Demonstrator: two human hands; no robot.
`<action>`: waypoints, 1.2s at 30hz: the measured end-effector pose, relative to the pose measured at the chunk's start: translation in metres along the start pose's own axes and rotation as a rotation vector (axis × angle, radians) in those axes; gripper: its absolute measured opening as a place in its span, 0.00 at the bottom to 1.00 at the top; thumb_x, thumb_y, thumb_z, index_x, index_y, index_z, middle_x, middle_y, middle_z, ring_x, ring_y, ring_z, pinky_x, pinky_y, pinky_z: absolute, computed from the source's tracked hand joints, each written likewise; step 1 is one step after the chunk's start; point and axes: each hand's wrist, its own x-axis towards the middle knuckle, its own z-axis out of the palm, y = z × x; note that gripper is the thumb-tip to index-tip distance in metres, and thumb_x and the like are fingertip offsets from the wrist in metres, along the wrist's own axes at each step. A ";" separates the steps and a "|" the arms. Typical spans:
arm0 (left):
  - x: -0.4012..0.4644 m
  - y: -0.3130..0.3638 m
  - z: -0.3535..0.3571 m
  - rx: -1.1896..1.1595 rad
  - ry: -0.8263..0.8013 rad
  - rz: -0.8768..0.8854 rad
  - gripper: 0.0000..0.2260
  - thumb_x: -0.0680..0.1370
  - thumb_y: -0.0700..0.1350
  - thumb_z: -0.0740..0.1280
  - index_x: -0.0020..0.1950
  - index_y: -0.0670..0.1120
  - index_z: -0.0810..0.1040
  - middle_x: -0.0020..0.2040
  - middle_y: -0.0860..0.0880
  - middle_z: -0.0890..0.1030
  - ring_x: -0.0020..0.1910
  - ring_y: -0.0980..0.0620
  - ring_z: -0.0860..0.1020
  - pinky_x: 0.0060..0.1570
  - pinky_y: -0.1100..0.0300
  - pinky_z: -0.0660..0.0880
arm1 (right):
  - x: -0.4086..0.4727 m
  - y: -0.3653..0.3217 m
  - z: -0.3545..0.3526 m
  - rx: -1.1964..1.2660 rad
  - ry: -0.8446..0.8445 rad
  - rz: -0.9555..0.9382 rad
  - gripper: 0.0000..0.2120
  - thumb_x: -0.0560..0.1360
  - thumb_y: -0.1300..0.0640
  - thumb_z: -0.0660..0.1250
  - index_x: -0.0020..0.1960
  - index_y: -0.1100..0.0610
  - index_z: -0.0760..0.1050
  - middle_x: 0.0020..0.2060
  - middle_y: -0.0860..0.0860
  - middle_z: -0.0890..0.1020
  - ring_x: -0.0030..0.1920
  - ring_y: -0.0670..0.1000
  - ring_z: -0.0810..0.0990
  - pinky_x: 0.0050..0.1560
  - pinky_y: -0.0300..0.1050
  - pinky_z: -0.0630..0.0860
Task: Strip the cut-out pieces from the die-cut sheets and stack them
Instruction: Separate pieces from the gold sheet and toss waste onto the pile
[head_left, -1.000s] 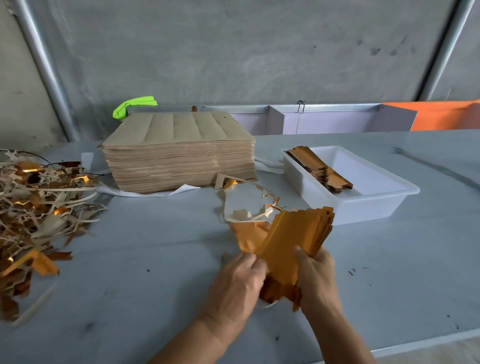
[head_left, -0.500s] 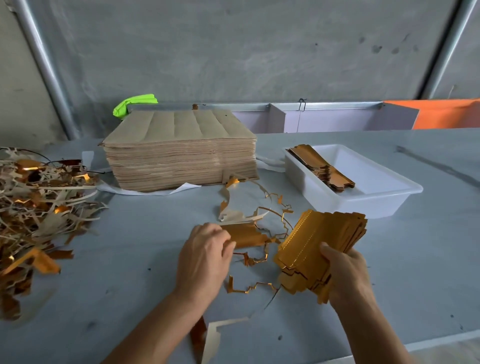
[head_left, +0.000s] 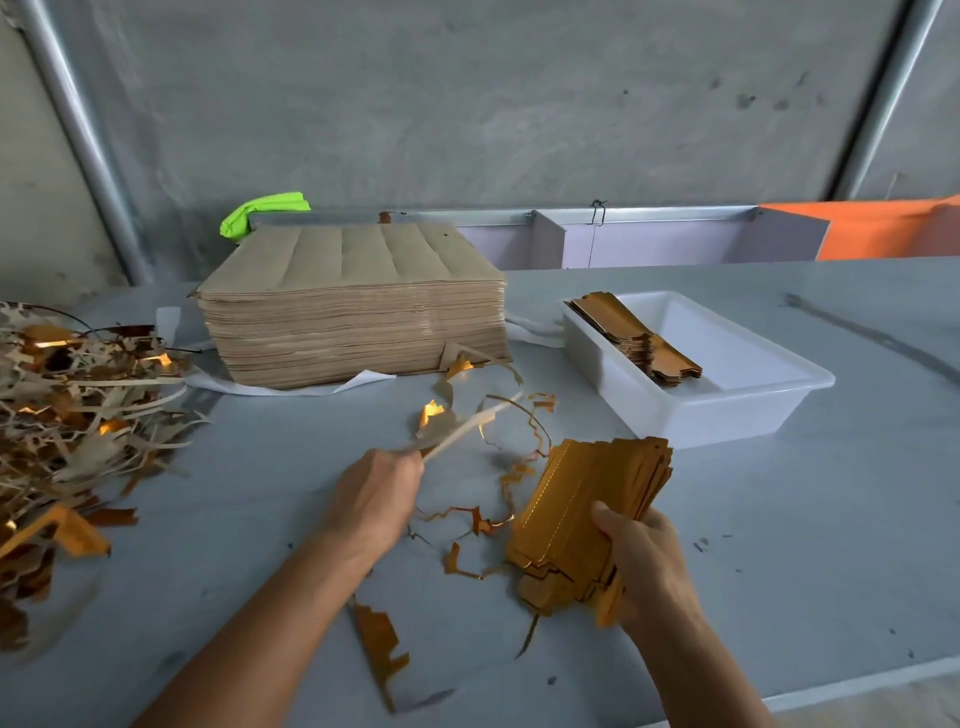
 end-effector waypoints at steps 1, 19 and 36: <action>-0.002 0.002 -0.009 0.058 0.095 0.020 0.03 0.77 0.40 0.63 0.48 0.43 0.75 0.43 0.44 0.79 0.42 0.42 0.79 0.35 0.55 0.68 | -0.001 -0.004 0.002 -0.036 0.020 -0.036 0.02 0.80 0.60 0.60 0.50 0.55 0.72 0.43 0.57 0.81 0.43 0.58 0.81 0.41 0.59 0.80; -0.066 0.097 -0.023 -0.207 0.267 0.408 0.14 0.57 0.45 0.83 0.38 0.48 0.83 0.29 0.52 0.76 0.20 0.56 0.74 0.19 0.68 0.68 | -0.018 -0.001 0.037 -0.079 -0.075 -0.216 0.18 0.79 0.47 0.61 0.39 0.60 0.75 0.27 0.55 0.77 0.29 0.54 0.78 0.28 0.44 0.76; -0.032 0.017 -0.009 -1.002 -0.386 0.026 0.11 0.80 0.39 0.62 0.52 0.52 0.81 0.33 0.59 0.78 0.30 0.65 0.75 0.29 0.72 0.68 | -0.002 -0.029 0.004 -0.320 -0.197 -0.121 0.04 0.81 0.56 0.58 0.47 0.49 0.67 0.41 0.43 0.75 0.39 0.45 0.73 0.49 0.51 0.69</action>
